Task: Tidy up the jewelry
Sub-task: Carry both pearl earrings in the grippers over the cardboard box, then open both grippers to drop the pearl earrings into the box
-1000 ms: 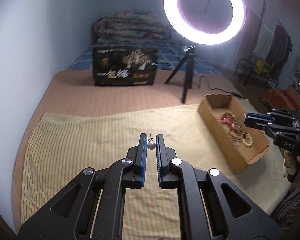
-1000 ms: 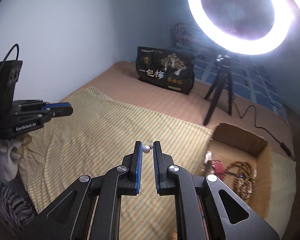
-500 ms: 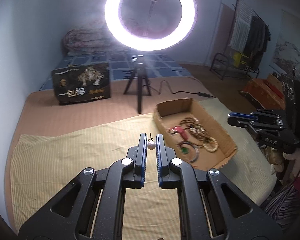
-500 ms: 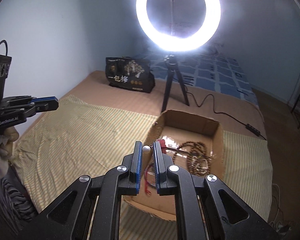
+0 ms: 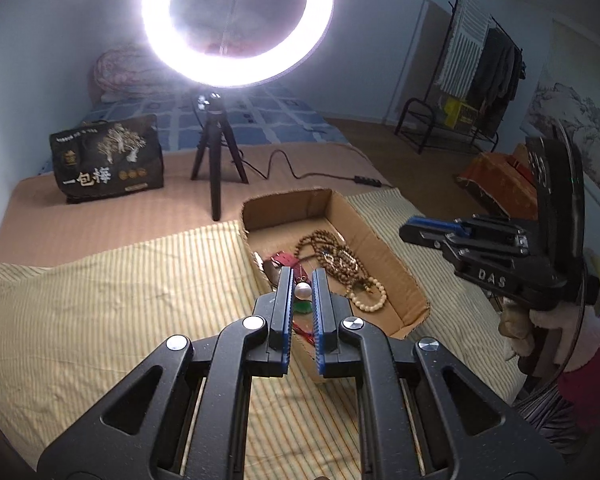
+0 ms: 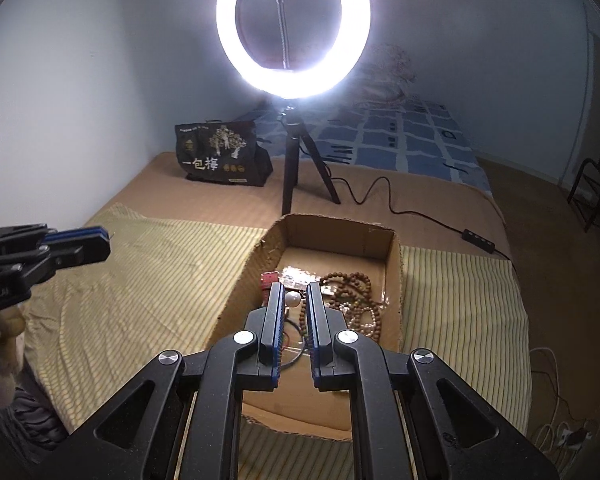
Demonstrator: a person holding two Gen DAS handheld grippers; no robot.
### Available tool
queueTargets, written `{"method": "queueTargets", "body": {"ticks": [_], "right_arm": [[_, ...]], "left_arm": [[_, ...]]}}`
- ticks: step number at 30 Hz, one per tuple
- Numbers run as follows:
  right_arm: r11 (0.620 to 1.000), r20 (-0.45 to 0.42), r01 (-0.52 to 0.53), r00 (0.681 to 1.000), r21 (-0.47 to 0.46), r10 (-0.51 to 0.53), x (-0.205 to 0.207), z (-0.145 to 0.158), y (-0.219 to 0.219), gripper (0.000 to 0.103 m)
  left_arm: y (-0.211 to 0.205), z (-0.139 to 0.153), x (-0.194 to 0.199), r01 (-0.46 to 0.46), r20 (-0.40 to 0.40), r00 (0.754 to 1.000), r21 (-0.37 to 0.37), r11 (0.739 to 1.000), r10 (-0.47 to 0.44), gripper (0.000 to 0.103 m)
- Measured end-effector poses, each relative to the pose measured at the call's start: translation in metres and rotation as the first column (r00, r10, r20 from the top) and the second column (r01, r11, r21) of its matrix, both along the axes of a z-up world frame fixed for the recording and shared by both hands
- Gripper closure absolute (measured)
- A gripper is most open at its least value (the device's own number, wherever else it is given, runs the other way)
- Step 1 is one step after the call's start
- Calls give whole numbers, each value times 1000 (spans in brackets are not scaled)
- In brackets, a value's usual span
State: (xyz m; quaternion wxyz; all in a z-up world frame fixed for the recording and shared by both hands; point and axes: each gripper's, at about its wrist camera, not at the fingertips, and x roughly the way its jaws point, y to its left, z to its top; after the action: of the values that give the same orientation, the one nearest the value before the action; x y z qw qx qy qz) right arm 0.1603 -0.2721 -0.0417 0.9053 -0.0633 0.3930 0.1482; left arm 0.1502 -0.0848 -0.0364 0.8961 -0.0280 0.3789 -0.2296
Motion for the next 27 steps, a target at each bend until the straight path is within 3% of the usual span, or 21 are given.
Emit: {"method": "queueTargets", "body": {"ticks": [12,27], "right_arm": [[999,-97,50,994,20,-48,24,-29,-19,94],[998,-151,60,987,17,-57,35,-46,-20,94]], "left_arm": [[-38,-34,14,52,-68,996,20,998,-51,96],[-57,-44,24,81,-94,992,18,997,-79,96]]}}
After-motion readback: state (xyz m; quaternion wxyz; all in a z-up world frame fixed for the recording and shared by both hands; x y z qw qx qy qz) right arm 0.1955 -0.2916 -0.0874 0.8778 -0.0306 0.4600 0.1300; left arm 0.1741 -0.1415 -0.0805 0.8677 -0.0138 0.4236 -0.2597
